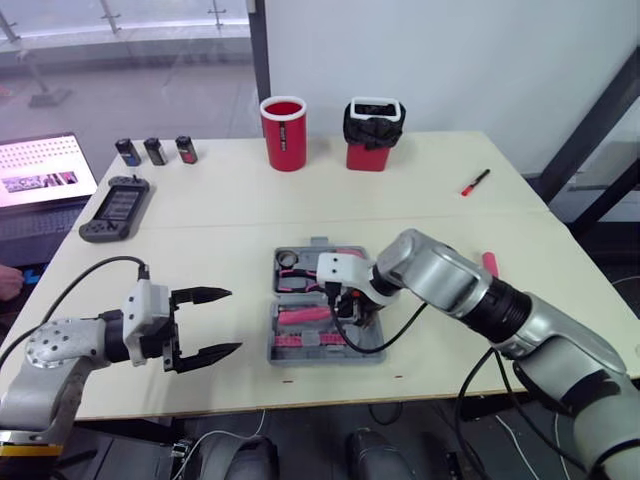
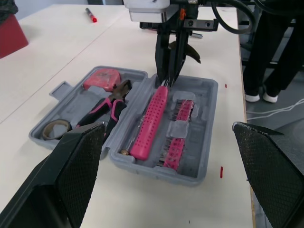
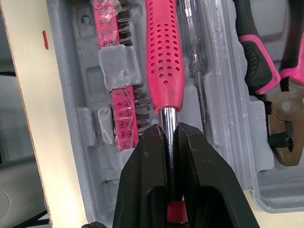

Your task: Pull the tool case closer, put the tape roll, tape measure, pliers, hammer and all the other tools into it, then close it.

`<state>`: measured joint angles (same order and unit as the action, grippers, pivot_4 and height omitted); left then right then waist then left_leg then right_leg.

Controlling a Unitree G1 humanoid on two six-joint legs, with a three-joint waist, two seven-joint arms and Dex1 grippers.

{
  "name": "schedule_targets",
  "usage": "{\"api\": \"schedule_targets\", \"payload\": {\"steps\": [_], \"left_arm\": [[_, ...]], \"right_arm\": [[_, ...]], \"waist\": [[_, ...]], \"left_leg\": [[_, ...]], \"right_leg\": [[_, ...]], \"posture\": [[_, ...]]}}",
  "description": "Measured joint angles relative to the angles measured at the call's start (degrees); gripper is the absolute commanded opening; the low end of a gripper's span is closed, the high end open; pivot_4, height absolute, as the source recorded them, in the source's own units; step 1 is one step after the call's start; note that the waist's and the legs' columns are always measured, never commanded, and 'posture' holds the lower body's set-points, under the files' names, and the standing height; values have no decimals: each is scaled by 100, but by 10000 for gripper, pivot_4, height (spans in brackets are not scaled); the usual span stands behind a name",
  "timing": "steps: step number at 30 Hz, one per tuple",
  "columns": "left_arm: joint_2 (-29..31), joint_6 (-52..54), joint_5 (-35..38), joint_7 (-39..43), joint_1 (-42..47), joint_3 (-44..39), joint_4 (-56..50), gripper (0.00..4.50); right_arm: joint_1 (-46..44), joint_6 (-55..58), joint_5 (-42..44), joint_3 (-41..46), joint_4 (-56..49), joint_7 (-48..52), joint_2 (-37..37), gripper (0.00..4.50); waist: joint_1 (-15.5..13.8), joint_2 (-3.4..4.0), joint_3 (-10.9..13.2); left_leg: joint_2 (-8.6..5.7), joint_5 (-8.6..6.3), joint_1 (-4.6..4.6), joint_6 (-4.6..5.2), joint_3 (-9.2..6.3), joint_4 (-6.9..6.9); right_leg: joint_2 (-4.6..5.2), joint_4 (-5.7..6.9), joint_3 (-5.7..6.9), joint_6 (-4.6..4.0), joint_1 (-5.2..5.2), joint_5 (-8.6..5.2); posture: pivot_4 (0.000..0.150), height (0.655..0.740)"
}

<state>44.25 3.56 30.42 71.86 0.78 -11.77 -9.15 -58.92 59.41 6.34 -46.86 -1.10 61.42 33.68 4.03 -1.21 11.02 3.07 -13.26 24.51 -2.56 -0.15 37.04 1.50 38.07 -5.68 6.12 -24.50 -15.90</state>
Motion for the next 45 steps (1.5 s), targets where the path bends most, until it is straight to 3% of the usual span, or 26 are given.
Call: {"api": "schedule_targets", "payload": {"steps": [45], "left_arm": [[-88, 1, -46, -238, -166, 164, -67, 45000]], "right_arm": [[26, -224, -412, -2, 600, 305, -403, 284]], "waist": [[-6, 0, 0]], "left_leg": [[0, 0, -3, 0, -3, 1]], "right_leg": [[-1, 4, 1, 6, 1, 3]], "posture": [[1500, 7387]]}}
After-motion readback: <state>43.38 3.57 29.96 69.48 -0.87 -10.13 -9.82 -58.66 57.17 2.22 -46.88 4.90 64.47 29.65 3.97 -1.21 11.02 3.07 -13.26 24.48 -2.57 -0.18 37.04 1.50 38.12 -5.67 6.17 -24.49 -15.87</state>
